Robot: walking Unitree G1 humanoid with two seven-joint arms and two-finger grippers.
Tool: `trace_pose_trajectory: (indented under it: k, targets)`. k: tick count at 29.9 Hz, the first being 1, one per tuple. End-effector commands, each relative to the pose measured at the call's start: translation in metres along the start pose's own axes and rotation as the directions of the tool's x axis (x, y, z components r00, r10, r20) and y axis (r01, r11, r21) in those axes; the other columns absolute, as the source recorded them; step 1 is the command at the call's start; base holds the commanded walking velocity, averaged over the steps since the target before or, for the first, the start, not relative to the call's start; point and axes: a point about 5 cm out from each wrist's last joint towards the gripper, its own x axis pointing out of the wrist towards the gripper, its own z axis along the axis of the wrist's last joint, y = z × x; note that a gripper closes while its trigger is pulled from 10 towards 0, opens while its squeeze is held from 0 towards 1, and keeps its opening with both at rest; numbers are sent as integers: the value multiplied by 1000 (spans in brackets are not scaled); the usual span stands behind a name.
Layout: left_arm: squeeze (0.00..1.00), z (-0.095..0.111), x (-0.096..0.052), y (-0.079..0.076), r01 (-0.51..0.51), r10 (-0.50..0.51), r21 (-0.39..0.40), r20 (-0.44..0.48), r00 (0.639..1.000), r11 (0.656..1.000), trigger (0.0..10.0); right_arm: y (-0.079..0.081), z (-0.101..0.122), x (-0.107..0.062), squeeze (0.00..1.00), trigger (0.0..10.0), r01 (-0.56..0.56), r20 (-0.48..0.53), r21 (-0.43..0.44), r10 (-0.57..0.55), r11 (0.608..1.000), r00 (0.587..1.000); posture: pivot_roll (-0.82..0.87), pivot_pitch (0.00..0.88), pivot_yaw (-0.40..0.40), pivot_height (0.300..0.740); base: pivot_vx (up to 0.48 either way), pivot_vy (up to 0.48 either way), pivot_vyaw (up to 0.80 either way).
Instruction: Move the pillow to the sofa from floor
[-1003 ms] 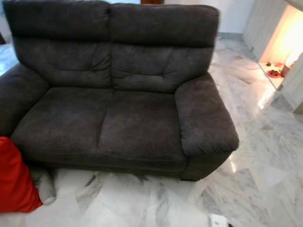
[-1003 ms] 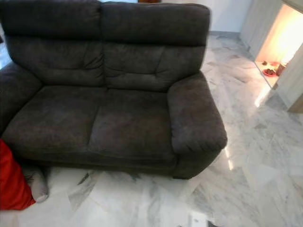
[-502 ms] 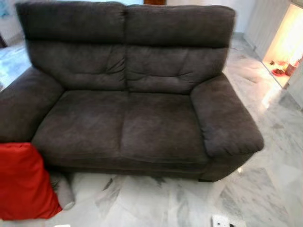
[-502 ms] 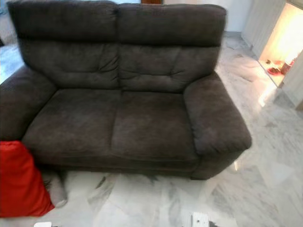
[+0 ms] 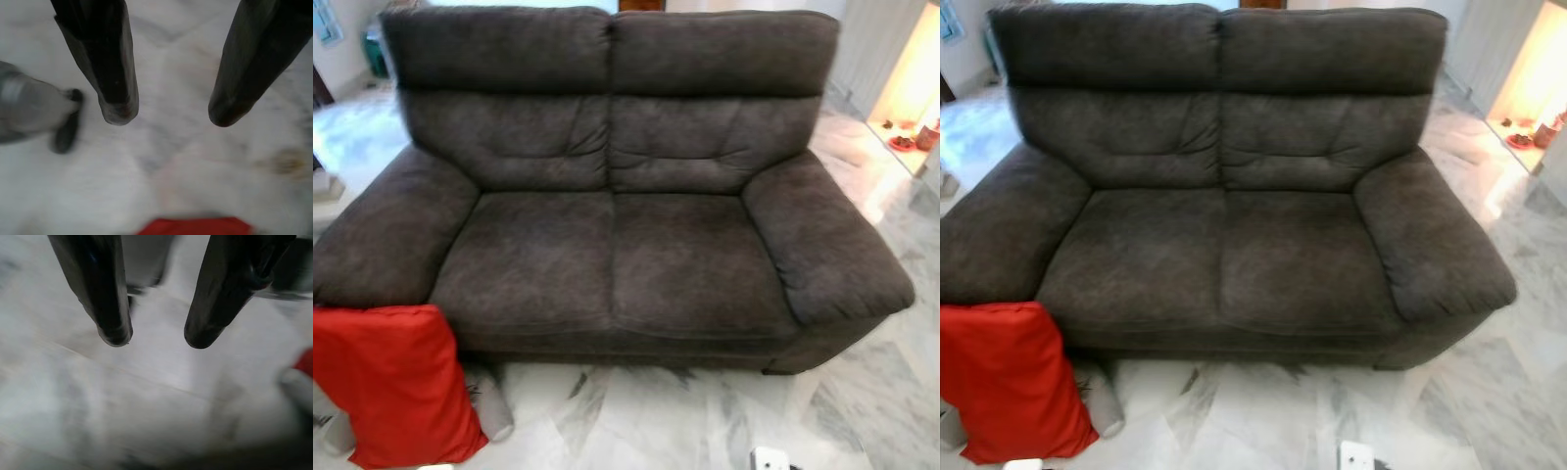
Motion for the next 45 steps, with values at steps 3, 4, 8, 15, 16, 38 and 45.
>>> trace_pose_trajectory:
  k: [3, 4, 8, 15, 16, 38, 45]
  targets:
    - [0, -10, -2, 6, 12, -12, -1, -28, 1000, 1000, 10000, -10, -5, -2, 0, 10000, 23, -20, -15, -23, 1000, 1000, 93, 70, 24, 740, 0, 474, 0]
    - [0, -12, -2, 10, 11, -11, 0, -31, 999, 1000, 10000, -10, -5, -2, 0, 10000, 21, -20, -17, -22, 1000, 1000, 95, 67, 25, 740, 0, 476, 0]
    - [0, -24, -5, 20, 3, -3, -2, -45, 999, 1000, 10000, -9, -6, -2, 0, 10000, 14, -25, -24, -15, 1000, 1000, 98, 65, 23, 740, 0, 473, 0]
    - [0, -27, -6, 20, 8, -8, 6, -45, 999, 1000, 10000, -7, -6, -2, 0, 10000, 12, -24, -24, -13, 1000, 1000, 96, 83, 21, 740, 0, 288, 0]
    - [0, -26, -6, 18, 10, -10, 11, -44, 999, 1000, 10000, -7, -6, -2, 0, 10000, 12, -24, -24, -13, 1000, 1000, 96, 84, 22, 740, 0, 0, 0]
    - [0, 8, 0, -50, 74, -75, 35, 12, 997, 997, 10000, -2, -3, -1, 0, 10000, -17, -5, -51, 17, 999, 1000, 102, 96, 21, 740, 0, 0, 569]
    - [0, 8, 1, -41, 63, -63, 31, 14, 998, 998, 10000, -1, -4, -1, 0, 10000, -25, -5, -53, 25, 998, 1000, 102, 97, 22, 740, 0, 0, 800]
